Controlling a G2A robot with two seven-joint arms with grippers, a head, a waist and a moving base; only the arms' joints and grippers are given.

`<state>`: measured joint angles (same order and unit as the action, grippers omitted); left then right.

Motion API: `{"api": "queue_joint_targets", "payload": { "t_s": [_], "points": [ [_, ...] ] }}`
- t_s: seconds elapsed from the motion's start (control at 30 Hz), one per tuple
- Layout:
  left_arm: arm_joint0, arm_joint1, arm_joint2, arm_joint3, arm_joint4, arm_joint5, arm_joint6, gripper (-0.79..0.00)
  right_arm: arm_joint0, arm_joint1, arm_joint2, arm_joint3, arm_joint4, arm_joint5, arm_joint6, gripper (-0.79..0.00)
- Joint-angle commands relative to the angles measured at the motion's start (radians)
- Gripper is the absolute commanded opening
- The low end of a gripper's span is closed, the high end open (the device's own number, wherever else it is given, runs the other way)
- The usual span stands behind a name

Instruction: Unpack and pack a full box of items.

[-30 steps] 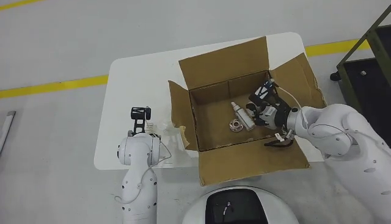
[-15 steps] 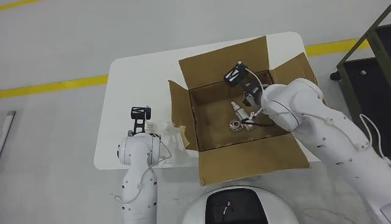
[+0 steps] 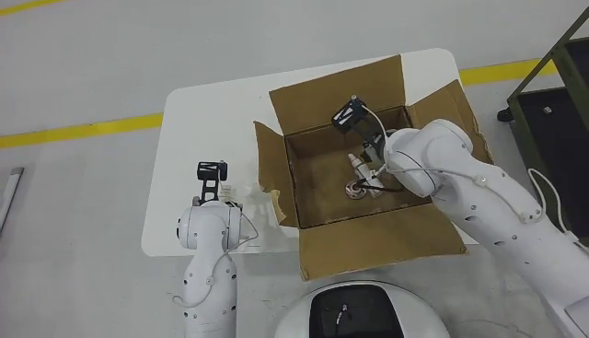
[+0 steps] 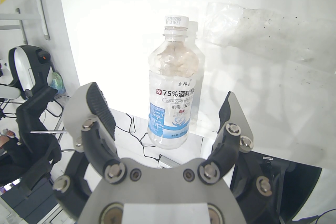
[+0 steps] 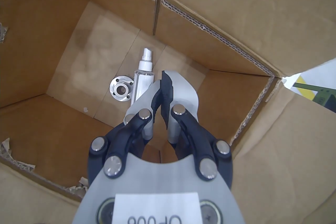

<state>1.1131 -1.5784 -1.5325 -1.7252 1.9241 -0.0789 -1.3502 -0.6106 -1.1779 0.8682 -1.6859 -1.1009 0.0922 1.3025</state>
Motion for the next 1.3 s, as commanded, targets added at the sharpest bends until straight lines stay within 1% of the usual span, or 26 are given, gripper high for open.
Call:
{"api": "queue_joint_targets", "payload": {
  "t_s": [0.0,0.1,0.3,0.33,0.37,0.4,0.43,0.47,0.6,0.7,0.97,1.1,1.27],
  "points": [
    [0.000,0.000,0.000,0.000,0.000,0.000,0.000,0.000,-0.011,0.000,-0.002,0.002,0.009,-0.008,-0.014,-0.785],
    [0.000,0.000,0.000,0.000,0.000,0.000,0.000,0.000,-0.048,-0.002,-0.013,0.010,0.027,-0.044,-0.043,-0.785],
    [0.000,0.000,0.000,0.000,0.000,0.000,0.000,0.000,-0.069,-0.026,-0.087,0.051,0.010,-0.017,-0.094,-0.785],
    [0.000,0.000,0.000,0.000,0.000,0.000,0.000,0.000,-0.064,-0.031,-0.098,0.065,0.002,-0.010,-0.097,-0.754],
    [0.000,0.000,0.000,0.000,0.000,0.000,0.000,0.000,-0.059,-0.036,-0.109,0.076,-0.007,-0.005,-0.102,-0.585],
    [0.000,0.000,0.000,0.000,0.000,0.000,0.000,0.000,-0.056,-0.041,-0.115,0.087,-0.005,0.003,-0.109,-0.554],
    [0.000,0.000,0.000,0.000,0.000,0.000,0.000,0.000,-0.053,-0.045,-0.117,0.098,0.001,0.012,-0.113,-0.545],
    [0.000,0.000,0.000,0.000,0.000,0.000,0.000,0.000,-0.046,-0.049,-0.119,0.110,-0.004,0.018,-0.117,-0.514],
    [0.000,0.000,0.000,0.000,0.000,0.000,0.000,0.000,-0.033,-0.059,-0.112,0.149,0.004,0.036,-0.113,-0.437],
    [0.000,0.000,0.000,0.000,0.000,0.000,0.000,0.000,-0.030,-0.063,-0.104,0.173,0.001,0.041,-0.102,-0.425],
    [0.000,0.000,0.000,0.000,0.000,0.000,0.000,0.000,-0.044,-0.073,-0.093,0.213,-0.011,0.047,-0.103,-0.434],
    [0.000,0.000,0.000,0.000,0.000,0.000,0.000,0.000,-0.049,-0.078,-0.086,0.226,-0.019,0.060,-0.107,-0.406],
    [0.000,0.000,0.000,0.000,0.000,0.000,0.000,0.000,-0.056,-0.086,-0.086,0.241,-0.033,0.066,-0.109,-0.400]
  ]
}}
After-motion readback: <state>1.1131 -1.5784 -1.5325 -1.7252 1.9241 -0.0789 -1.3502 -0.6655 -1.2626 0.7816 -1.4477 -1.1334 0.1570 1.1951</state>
